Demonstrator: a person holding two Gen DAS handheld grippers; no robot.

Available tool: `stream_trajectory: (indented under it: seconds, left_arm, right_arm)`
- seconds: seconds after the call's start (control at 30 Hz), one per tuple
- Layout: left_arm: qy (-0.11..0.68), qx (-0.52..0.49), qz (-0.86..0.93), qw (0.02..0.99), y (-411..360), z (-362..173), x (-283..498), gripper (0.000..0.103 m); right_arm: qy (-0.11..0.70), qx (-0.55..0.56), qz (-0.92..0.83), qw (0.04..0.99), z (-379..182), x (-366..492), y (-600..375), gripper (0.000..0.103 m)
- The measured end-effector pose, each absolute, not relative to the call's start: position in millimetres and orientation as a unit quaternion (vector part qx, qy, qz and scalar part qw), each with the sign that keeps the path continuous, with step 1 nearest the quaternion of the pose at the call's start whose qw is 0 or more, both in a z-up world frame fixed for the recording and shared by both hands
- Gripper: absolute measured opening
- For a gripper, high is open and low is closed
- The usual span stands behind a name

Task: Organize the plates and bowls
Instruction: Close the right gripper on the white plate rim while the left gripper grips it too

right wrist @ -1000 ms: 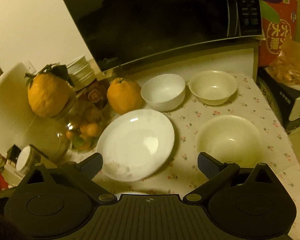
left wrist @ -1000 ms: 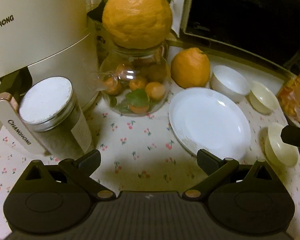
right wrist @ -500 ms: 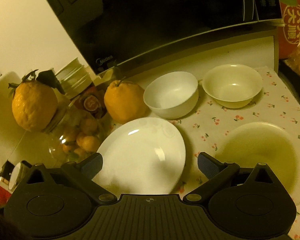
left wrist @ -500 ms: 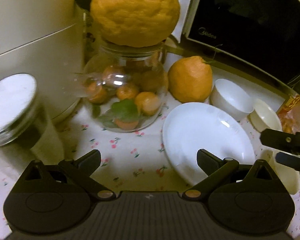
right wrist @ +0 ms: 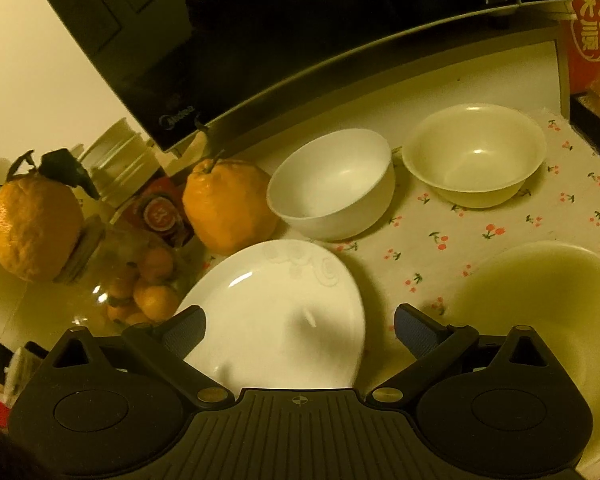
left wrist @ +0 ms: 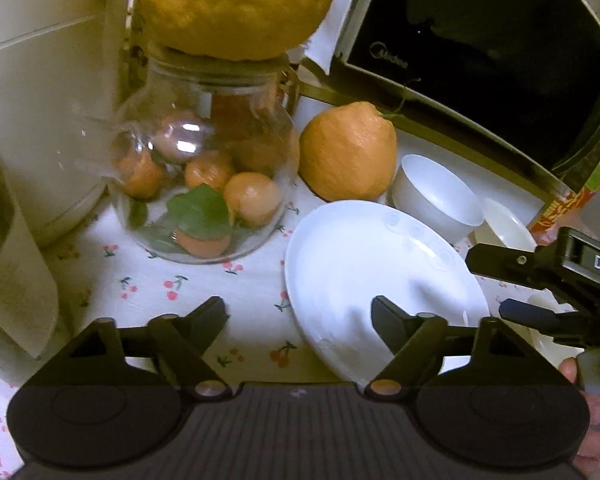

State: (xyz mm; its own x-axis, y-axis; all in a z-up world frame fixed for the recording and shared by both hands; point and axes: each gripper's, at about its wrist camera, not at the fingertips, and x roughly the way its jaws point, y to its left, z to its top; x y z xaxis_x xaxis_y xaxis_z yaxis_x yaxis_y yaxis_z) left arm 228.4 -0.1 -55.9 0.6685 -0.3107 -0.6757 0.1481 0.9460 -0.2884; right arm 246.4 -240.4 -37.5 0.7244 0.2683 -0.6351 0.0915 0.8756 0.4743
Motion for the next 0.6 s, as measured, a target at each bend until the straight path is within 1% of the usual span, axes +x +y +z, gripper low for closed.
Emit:
stream_trajectory:
  seconds: [0.07,0.1,0.17,0.23,0.37,0.4,0.43,0.47,0.6]
  left_arm:
    - [0.389,-0.111,-0.131,0.905,-0.8,-58.6,229.0,0.061]
    - [0.390,-0.117,-0.133,0.903,-0.3,-59.9,229.6,0.058]
    - [0.394,-0.131,-0.134,0.900,1.5,-62.5,230.6,0.050]
    - [0.394,-0.139,-0.133,0.899,3.2,-63.5,230.7,0.047]
    - [0.394,-0.145,-0.131,0.898,5.1,-63.9,229.9,0.040]
    - [0.394,-0.146,-0.131,0.898,5.4,-63.9,229.8,0.039]
    - [0.395,-0.146,-0.131,0.898,5.6,-63.7,229.9,0.037]
    - [0.395,-0.147,-0.131,0.897,5.7,-63.7,230.0,0.036]
    - [0.397,-0.149,-0.131,0.896,6.8,-64.0,230.6,0.030]
  right_arm:
    - [0.365,0.247,0.047,0.897,-39.2,246.3,-242.8,0.098]
    - [0.364,0.249,0.047,0.896,-39.6,246.2,-243.9,0.096]
    - [0.361,0.251,0.042,0.897,-39.6,246.0,-245.3,0.092]
    - [0.352,0.254,0.038,0.900,-38.6,245.0,-246.9,0.087]
    - [0.342,0.267,0.034,0.900,-36.7,244.3,-252.1,0.082]
    - [0.342,0.269,0.033,0.900,-37.3,244.5,-252.9,0.079]
    - [0.343,0.269,0.033,0.900,-38.2,244.8,-253.3,0.075]
    - [0.344,0.269,0.033,0.899,-39.4,245.6,-253.2,0.073]
    - [0.351,0.268,0.033,0.896,-44.1,248.6,-251.4,0.054]
